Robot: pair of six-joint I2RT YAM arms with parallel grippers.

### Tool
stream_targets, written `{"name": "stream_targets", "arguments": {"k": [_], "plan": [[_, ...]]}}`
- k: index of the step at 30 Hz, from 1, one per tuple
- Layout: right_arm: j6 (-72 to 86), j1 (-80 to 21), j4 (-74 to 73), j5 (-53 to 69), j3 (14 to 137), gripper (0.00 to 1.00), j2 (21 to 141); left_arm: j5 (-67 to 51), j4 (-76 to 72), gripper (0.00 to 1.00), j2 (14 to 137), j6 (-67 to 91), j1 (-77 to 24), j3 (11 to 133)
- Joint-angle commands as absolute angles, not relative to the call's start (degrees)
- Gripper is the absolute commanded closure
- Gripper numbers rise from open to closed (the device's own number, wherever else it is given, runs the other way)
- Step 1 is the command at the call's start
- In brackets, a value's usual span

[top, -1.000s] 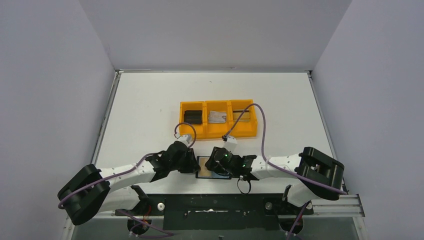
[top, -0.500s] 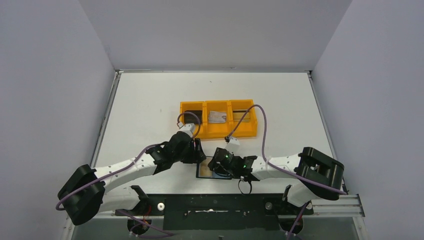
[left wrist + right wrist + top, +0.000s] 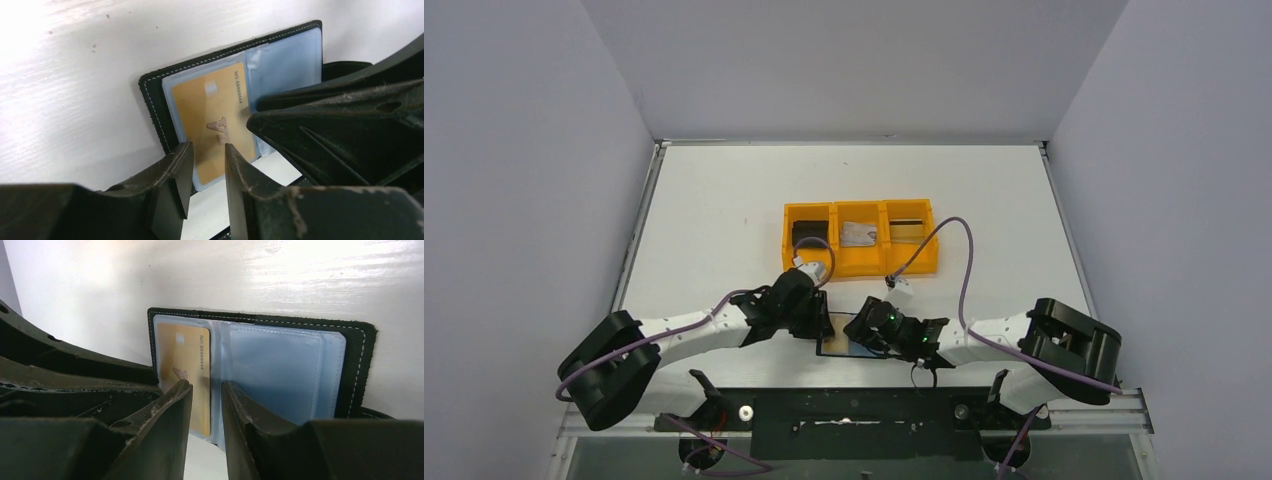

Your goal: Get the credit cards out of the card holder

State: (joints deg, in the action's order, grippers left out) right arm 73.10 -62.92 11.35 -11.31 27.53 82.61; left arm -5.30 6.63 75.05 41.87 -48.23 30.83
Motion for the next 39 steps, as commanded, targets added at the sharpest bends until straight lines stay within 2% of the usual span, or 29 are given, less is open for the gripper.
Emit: {"name": "stream_targets", "arguments": {"k": [1, 6, 10, 20, 28, 38, 39], "plan": [[72.6, -62.0, 16.2, -9.6, 25.6, 0.70, 82.5, -7.4, 3.4, 0.74, 75.4, 40.5, -48.8, 30.5], [72.0, -61.5, 19.8, -6.9, 25.7, 0.73, 84.6, -7.3, 2.4, 0.81, 77.2, 41.2, -48.9, 28.3], [72.2, -61.4, 19.3, -6.4, 26.6, 0.74, 85.9, -6.9, 0.9, 0.83, 77.9, 42.4, -49.0, 25.9], [70.5, -61.0, 25.0, -4.3, 24.0, 1.00, 82.7, -5.4, -0.2, 0.95, 78.8, 43.7, -49.0, 23.5], [70.7, -58.5, 29.8, -2.9, 17.6, 1.00, 76.2, -1.3, 2.1, 1.00, 79.3, 45.0, -48.9, 23.9], [70.5, -57.9, 24.4, -3.2, 18.7, 1.00, 77.5, -1.3, 1.5, 1.00, 79.3, 45.2, -48.9, 24.0], [70.8, -57.9, 24.6, -3.3, 18.8, 0.97, 77.7, -1.4, 1.5, 1.00, 79.2, 45.2, -48.9, 24.0]]}}
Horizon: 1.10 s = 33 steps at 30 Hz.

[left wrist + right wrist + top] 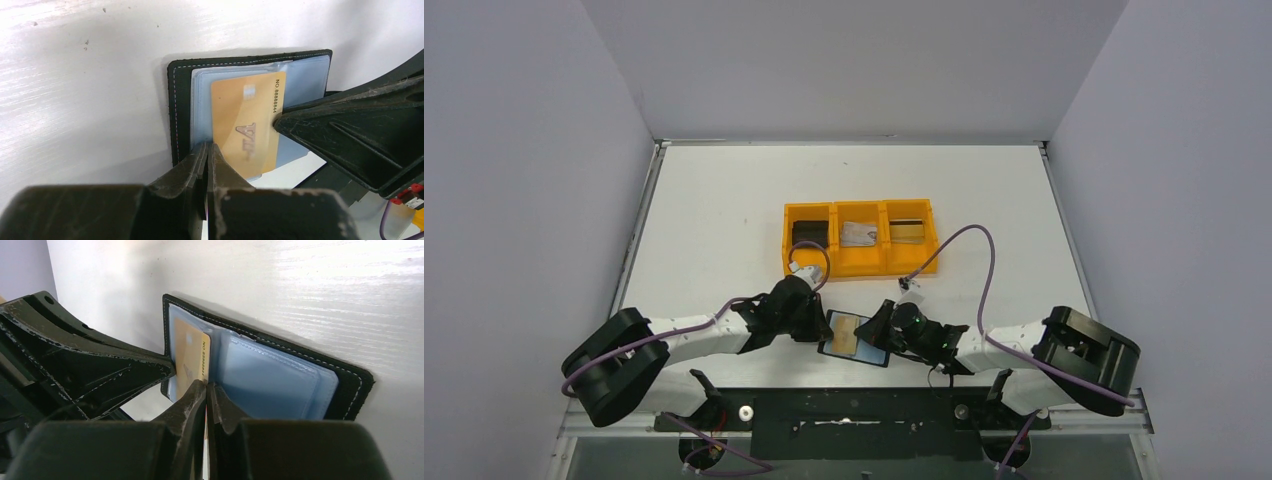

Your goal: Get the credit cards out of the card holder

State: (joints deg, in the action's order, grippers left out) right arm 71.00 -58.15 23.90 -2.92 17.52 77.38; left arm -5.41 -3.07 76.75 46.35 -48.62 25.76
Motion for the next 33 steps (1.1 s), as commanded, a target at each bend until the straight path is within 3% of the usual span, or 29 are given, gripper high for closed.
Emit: {"name": "stream_targets", "arguments": {"k": [1, 3, 5, 7, 13, 26, 30, 33], "plan": [[71.1, -57.9, 25.3, -3.3, 18.7, 0.93, 78.1, -1.4, 1.6, 1.00, 79.1, 45.1, -48.9, 24.2], [71.7, -57.9, 29.1, -2.2, 18.1, 0.85, 79.0, -1.9, 1.5, 1.00, 78.9, 44.9, -48.9, 24.4], [73.0, -57.9, 32.8, -1.7, 17.6, 0.71, 80.3, -2.2, 1.4, 1.00, 78.7, 44.8, -48.9, 24.6], [74.2, -57.8, 34.3, -1.7, 17.9, 0.67, 82.1, -2.3, 1.4, 1.00, 78.5, 44.7, -49.0, 24.9], [72.9, -58.9, 30.4, -2.8, 21.3, 0.81, 84.1, -2.1, 2.4, 1.00, 77.8, 44.6, -48.9, 25.4], [70.3, -57.6, 29.7, -1.2, 19.3, 0.97, 80.3, 3.6, 1.7, 1.00, 63.8, 47.8, -48.8, 20.7], [70.9, -57.5, 30.9, -0.6, 19.0, 1.00, 81.7, 3.3, 1.6, 0.76, 61.2, 47.0, -48.8, 21.1], [72.6, -57.5, 29.5, -2.6, 18.3, 1.00, 81.1, 2.5, 2.0, 0.65, 60.2, 46.1, -48.8, 22.2]]}}
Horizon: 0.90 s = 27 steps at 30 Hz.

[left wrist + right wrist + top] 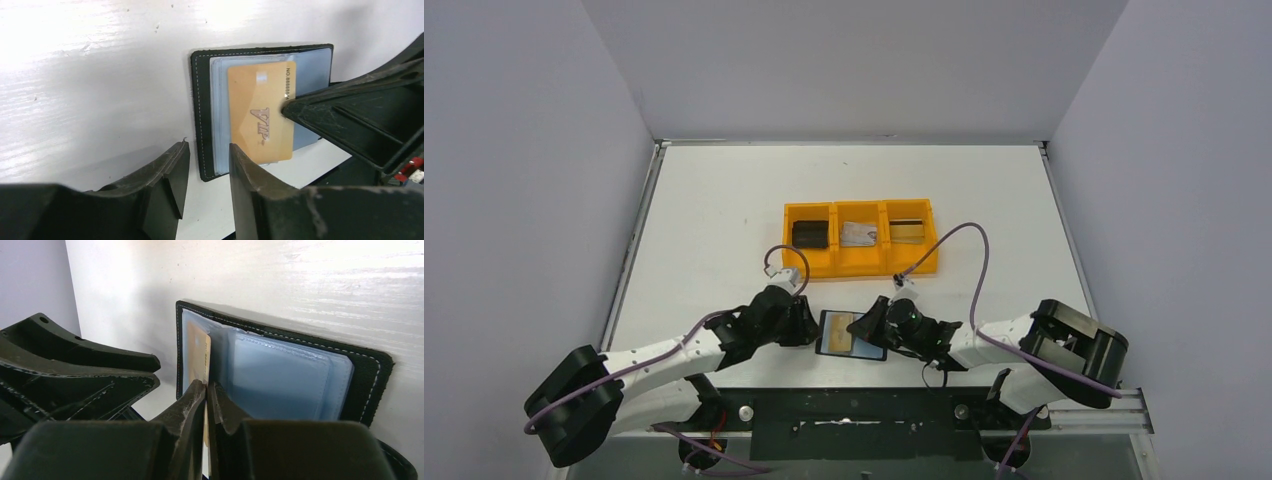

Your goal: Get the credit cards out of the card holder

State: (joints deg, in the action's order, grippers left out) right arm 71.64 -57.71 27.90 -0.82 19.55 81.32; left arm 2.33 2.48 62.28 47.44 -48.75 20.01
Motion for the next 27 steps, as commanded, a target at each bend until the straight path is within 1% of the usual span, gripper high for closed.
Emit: {"name": "stream_targets", "arguments": {"k": [1, 3, 7, 9, 13, 18, 24, 27], "plan": [[73.2, -57.3, 28.7, -2.9, 18.0, 1.00, 80.7, 2.2, 2.1, 0.64, 60.1, 45.9, -48.8, 22.6], [73.8, -56.4, 31.4, -1.6, 16.1, 0.99, 80.1, 1.7, 2.3, 0.62, 60.2, 45.4, -48.7, 23.4], [76.1, -53.4, 47.5, 4.0, 9.8, 0.98, 81.4, 0.1, 1.5, 0.61, 61.5, 45.2, -48.7, 24.0], [76.8, -52.7, 50.2, 5.1, 8.6, 0.96, 83.2, -0.9, 0.5, 0.60, 62.2, 45.2, -48.8, 24.1], [76.4, -52.6, 46.3, 5.5, 10.6, 0.95, 86.0, -3.1, -0.5, 0.59, 63.7, 44.9, -48.9, 24.6], [74.7, -53.2, 42.4, 5.5, 13.8, 0.92, 89.1, -5.5, -0.9, 0.55, 66.1, 43.2, -48.8, 26.6], [74.5, -53.3, 41.8, 5.6, 15.7, 0.94, 92.9, -5.4, 0.9, 0.54, 71.0, 39.9, -49.0, 31.1], [74.8, -53.3, 42.6, 5.3, 15.2, 0.94, 93.8, -5.5, 1.1, 0.56, 72.4, 37.2, -49.0, 33.1]]}}
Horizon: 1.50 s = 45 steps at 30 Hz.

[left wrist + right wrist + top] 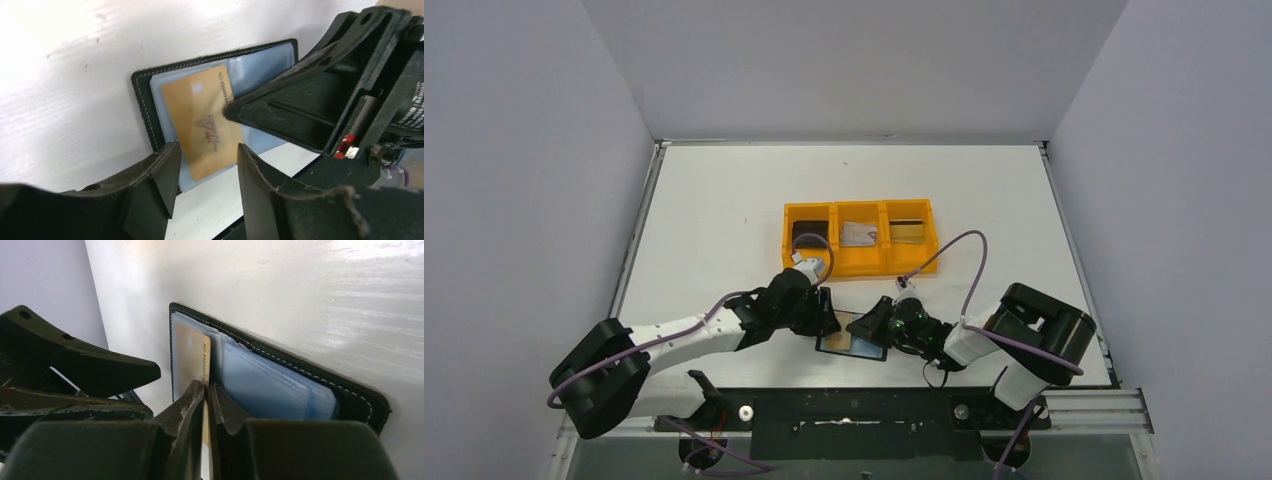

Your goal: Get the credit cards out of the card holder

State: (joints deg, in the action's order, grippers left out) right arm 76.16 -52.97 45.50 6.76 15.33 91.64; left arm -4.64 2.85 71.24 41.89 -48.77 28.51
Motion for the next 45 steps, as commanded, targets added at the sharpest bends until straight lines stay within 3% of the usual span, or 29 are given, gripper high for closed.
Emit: {"name": "stream_targets", "arguments": {"k": [1, 11, 18, 23, 28, 35, 41, 45], "plan": [[74.6, -53.3, 42.5, 5.2, 15.2, 0.94, 94.0, -6.0, 0.5, 0.57, 73.0, 36.5, -49.0, 33.4], [74.5, -53.2, 40.5, 5.3, 15.2, 0.94, 92.0, -2.2, -3.0, 0.84, 81.1, 41.3, -49.0, 29.9], [74.0, -53.2, 30.9, 0.7, 14.3, 0.94, 83.2, 2.1, -0.1, 0.88, 80.1, 43.2, -49.0, 27.2], [73.9, -53.3, 29.0, -1.5, 13.1, 0.87, 78.2, 1.5, -0.4, 0.89, 80.0, 43.1, -49.0, 26.4], [74.0, -53.7, 32.8, 0.4, 13.5, 0.85, 80.8, -1.4, -1.4, 0.90, 81.0, 41.7, -49.0, 26.9], [74.9, -55.0, 40.0, 2.0, 14.0, 0.72, 85.6, -2.4, -0.9, 0.95, 81.2, 41.7, -49.0, 27.2], [75.1, -55.0, 40.1, 1.2, 13.1, 0.92, 84.5, -1.8, 0.3, 0.98, 80.8, 41.6, -49.1, 27.2], [75.1, -55.0, 36.3, -0.6, 12.4, 0.96, 80.6, -1.2, 0.8, 0.99, 80.6, 41.8, -49.1, 27.3]]}}
